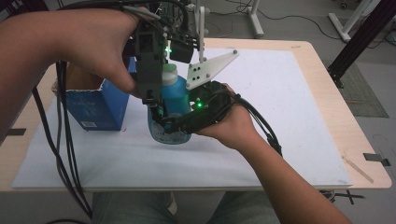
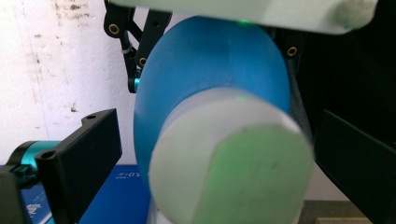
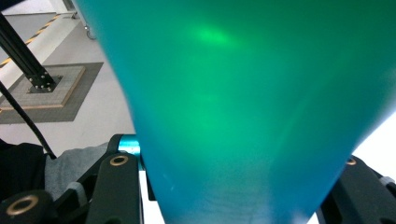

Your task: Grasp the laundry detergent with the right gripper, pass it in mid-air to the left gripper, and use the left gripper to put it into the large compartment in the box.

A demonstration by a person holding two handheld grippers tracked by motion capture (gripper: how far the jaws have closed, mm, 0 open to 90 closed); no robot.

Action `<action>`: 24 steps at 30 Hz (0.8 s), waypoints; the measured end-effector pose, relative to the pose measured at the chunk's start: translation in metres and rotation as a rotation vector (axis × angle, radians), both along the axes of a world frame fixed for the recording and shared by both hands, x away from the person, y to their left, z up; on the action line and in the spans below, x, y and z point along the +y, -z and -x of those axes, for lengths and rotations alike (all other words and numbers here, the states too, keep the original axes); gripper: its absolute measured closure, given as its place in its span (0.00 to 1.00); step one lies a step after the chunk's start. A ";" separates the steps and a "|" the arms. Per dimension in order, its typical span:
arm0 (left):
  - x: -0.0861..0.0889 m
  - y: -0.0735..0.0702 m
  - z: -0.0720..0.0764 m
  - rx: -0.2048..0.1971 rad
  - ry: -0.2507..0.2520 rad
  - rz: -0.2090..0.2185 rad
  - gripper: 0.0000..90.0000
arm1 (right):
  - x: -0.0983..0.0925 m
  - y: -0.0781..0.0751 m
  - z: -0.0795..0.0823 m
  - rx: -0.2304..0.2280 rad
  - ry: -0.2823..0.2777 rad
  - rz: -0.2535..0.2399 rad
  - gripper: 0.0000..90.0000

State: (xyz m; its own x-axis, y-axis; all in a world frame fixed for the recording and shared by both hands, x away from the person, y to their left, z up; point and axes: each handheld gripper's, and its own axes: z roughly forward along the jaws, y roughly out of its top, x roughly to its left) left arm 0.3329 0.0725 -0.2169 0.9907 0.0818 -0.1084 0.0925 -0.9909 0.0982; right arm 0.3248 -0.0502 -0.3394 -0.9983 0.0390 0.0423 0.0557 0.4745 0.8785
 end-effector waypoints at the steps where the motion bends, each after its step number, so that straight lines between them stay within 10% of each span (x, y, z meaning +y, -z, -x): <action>1: 0.000 0.000 0.000 0.001 -0.006 0.002 0.02 | 0.000 0.000 0.000 -0.003 0.000 0.001 0.51; 24: -0.004 0.004 -0.003 -0.048 -0.036 -0.050 0.14 | 0.002 0.002 -0.002 0.022 -0.001 0.000 0.51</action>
State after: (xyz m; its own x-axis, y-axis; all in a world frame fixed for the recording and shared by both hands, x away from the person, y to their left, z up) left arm 0.3355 0.0684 -0.2214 0.9910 0.1219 -0.0558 0.1249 -0.9907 0.0538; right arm 0.3264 -0.0483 -0.3414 -0.9972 0.0383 0.0638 0.0743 0.4741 0.8773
